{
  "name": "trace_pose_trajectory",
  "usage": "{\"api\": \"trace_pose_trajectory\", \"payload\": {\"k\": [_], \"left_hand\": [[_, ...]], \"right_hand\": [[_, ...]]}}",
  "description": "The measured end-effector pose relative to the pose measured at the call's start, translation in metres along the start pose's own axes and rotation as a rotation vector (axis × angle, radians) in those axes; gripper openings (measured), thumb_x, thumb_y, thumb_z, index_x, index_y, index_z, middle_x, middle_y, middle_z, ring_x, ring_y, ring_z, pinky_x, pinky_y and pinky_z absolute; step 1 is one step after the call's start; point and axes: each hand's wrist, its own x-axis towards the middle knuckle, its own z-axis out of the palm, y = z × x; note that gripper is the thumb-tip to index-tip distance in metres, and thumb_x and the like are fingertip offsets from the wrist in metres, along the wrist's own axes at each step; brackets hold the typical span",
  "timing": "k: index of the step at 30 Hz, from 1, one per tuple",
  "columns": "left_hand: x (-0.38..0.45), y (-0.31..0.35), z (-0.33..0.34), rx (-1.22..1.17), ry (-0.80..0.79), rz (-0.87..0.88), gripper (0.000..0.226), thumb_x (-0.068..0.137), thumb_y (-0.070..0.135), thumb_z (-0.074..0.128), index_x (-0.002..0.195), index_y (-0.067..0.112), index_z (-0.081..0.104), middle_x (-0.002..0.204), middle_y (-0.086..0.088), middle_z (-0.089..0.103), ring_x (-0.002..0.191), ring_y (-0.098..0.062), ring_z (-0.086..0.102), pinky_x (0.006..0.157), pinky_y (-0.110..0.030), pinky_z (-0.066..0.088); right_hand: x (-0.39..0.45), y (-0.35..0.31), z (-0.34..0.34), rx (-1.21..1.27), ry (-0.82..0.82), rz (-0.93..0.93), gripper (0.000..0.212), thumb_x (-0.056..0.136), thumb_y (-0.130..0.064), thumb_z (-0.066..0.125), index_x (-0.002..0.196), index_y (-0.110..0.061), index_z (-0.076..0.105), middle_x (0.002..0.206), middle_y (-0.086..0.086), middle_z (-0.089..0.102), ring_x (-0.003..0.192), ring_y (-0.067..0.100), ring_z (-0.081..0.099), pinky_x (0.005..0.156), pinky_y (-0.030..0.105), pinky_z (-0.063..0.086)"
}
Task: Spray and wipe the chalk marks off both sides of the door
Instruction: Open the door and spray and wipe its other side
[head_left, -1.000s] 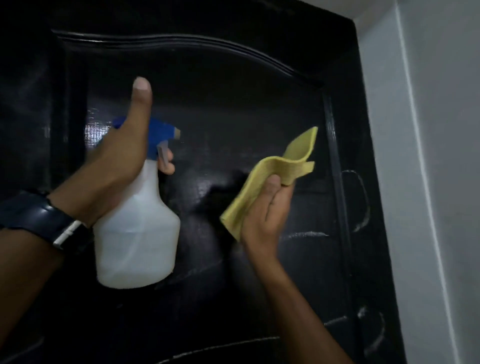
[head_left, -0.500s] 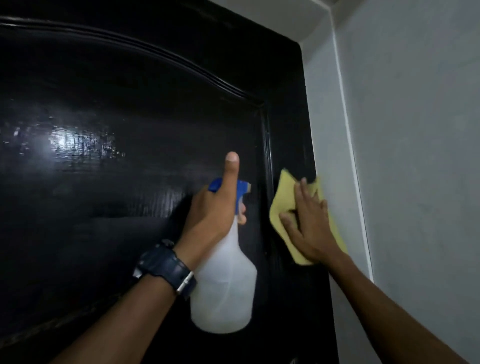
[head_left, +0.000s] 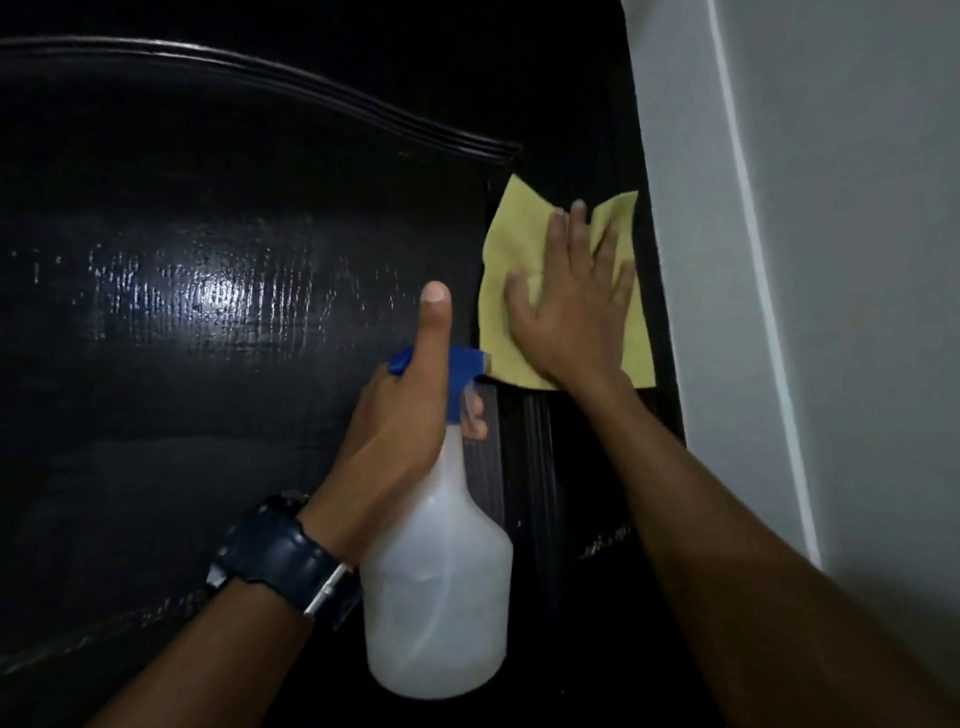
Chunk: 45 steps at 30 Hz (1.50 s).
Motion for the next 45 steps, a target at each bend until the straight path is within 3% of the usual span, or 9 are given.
{"api": "trace_pose_trajectory", "payload": {"k": [9,18,21,24,28,34,38,42,45], "left_hand": [[-0.008,-0.006,-0.008,0.045,0.059,0.025,0.105,0.073,0.098,0.020,0.067,0.008,0.074,0.067,-0.011,0.073,0.071,-0.027,0.074,0.093,-0.054,0.055],[-0.014,0.000,-0.031,0.048,0.130,0.055,0.089,0.078,0.086,0.020,0.066,0.019,0.077,0.063,-0.011,0.071,0.067,-0.024,0.072,0.084,-0.043,0.054],[-0.022,-0.006,-0.042,0.091,0.144,0.034,0.088,0.077,0.088,0.017,0.064,0.025,0.077,0.062,-0.011,0.070,0.068,-0.025,0.072,0.088,-0.045,0.054],[-0.036,-0.015,-0.048,0.146,0.125,0.008,0.097,0.077,0.088,0.016,0.067,0.012,0.075,0.063,-0.014,0.069,0.067,-0.026,0.072,0.085,-0.046,0.055],[-0.054,-0.021,-0.059,0.198,0.156,-0.063,0.109,0.071,0.094,0.016,0.075,-0.001,0.070,0.064,-0.015,0.069,0.068,-0.027,0.071,0.074,-0.040,0.055],[-0.092,-0.027,-0.093,0.282,0.306,-0.017,0.092,0.074,0.095,0.016,0.063,0.024,0.073,0.062,-0.003,0.071,0.063,-0.012,0.070,0.075,-0.035,0.052],[-0.110,-0.034,-0.114,0.232,0.416,-0.059,0.081,0.073,0.095,0.023,0.078,0.035,0.076,0.062,-0.001,0.066,0.057,-0.011,0.064,0.068,-0.037,0.052],[-0.119,-0.042,-0.130,0.268,0.447,-0.066,0.097,0.074,0.095,0.021,0.078,0.015,0.076,0.063,-0.004,0.069,0.067,-0.019,0.070,0.081,-0.046,0.056],[-0.125,-0.040,-0.131,0.324,0.439,-0.076,0.103,0.080,0.093,0.020,0.076,0.004,0.072,0.061,-0.008,0.068,0.060,-0.013,0.066,0.069,-0.035,0.050]], "right_hand": [[-0.229,0.028,0.007,-0.055,-0.094,-0.070,0.061,0.100,-0.050,0.030,0.158,-0.033,0.027,0.168,-0.004,0.013,0.153,0.037,0.014,0.118,0.065,0.017],[0.038,-0.024,-0.001,0.012,-0.036,-0.043,0.060,0.103,-0.046,0.023,0.160,-0.029,0.018,0.170,-0.004,0.002,0.154,0.037,-0.004,0.121,0.064,0.002],[-0.008,-0.031,0.006,0.023,-0.011,-0.108,0.060,0.105,-0.046,0.018,0.161,-0.024,0.015,0.169,-0.002,0.005,0.155,0.031,-0.004,0.122,0.060,0.003],[-0.120,-0.035,0.009,0.011,-0.082,-0.159,0.063,0.105,-0.048,0.023,0.162,-0.025,0.007,0.169,0.000,-0.003,0.156,0.027,-0.003,0.124,0.056,0.002],[-0.247,-0.031,0.014,-0.001,-0.168,-0.190,0.070,0.099,-0.052,0.035,0.161,-0.025,0.017,0.169,0.001,0.005,0.149,0.037,0.028,0.121,0.061,0.012],[-0.171,-0.055,0.011,0.045,-0.171,-0.173,0.074,0.098,-0.061,0.031,0.161,-0.028,0.013,0.170,-0.003,-0.001,0.155,0.033,-0.003,0.122,0.060,0.003],[-0.163,-0.067,0.017,0.039,-0.124,-0.101,0.072,0.101,-0.060,0.031,0.161,-0.026,0.013,0.170,-0.001,0.000,0.155,0.036,0.000,0.123,0.059,0.005],[-0.263,-0.065,0.016,-0.030,-0.220,-0.141,0.075,0.098,-0.060,0.035,0.161,-0.023,0.018,0.169,0.002,0.004,0.154,0.040,0.003,0.120,0.064,0.013],[-0.264,-0.068,0.016,-0.032,-0.206,-0.201,0.077,0.095,-0.060,0.040,0.160,-0.023,0.022,0.169,0.002,0.009,0.154,0.039,0.000,0.119,0.066,0.011]]}}
